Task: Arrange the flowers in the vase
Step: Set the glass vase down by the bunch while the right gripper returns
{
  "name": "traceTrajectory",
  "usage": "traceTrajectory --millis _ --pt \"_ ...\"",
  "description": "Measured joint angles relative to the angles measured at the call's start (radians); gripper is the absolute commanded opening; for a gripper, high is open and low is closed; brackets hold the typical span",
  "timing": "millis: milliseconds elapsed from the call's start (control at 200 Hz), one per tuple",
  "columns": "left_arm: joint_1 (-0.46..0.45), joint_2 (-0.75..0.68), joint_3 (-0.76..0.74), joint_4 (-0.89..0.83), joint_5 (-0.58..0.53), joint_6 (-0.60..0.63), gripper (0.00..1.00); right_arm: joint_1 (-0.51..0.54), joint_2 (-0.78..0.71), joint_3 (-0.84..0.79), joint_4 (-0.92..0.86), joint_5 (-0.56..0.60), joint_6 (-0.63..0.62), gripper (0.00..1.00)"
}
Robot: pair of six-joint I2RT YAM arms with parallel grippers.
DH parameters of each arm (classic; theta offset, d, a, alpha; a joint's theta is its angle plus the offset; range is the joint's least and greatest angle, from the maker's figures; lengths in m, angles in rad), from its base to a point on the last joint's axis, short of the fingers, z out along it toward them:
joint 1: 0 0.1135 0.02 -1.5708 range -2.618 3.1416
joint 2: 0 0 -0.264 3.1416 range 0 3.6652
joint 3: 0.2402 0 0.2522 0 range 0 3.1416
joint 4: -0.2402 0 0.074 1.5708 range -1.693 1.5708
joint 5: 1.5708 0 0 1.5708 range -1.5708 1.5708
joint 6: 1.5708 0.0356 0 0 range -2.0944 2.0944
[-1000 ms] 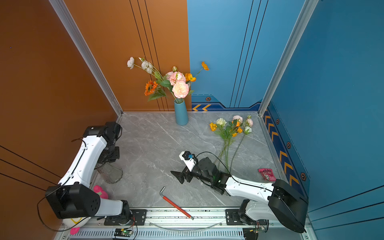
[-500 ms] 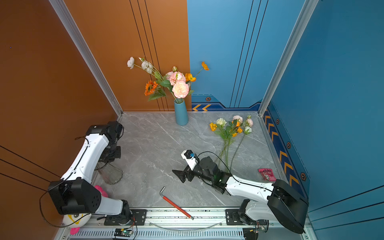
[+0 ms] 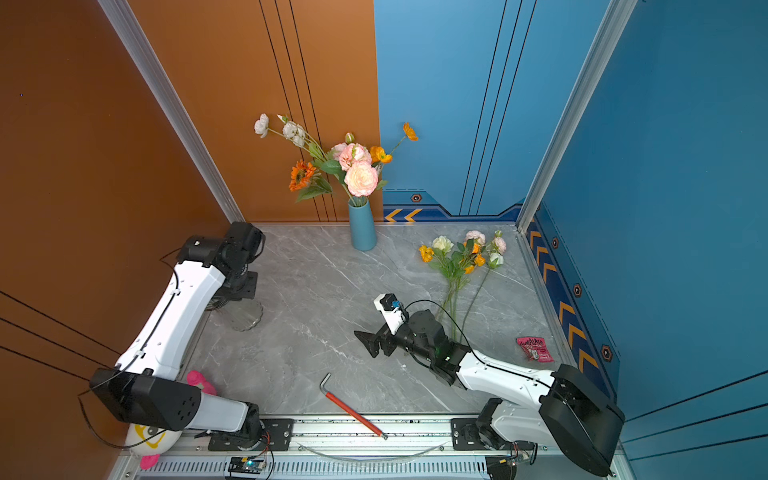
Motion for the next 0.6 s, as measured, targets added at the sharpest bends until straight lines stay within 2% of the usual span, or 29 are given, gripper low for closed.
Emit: traceTrajectory --millis 190,305,425,596 --pt "-0.26 0.146 0.195 -0.006 -0.012 0.026 0.0 -0.095 -0.068 -0.026 -0.001 0.03 0.026 1.0" --pt "-0.376 0.266 0.291 0.0 -0.006 0.043 0.0 -0.146 -0.106 -0.049 -0.001 0.039 0.042 1.0" --pt "-0.457 0.356 0.357 0.004 0.018 0.072 0.0 -0.194 -0.129 -0.071 -0.001 0.053 0.06 1.0" --pt "-0.533 0.411 0.401 -0.006 0.056 0.104 0.0 -0.22 -0.132 -0.073 -0.001 0.055 0.075 1.0"
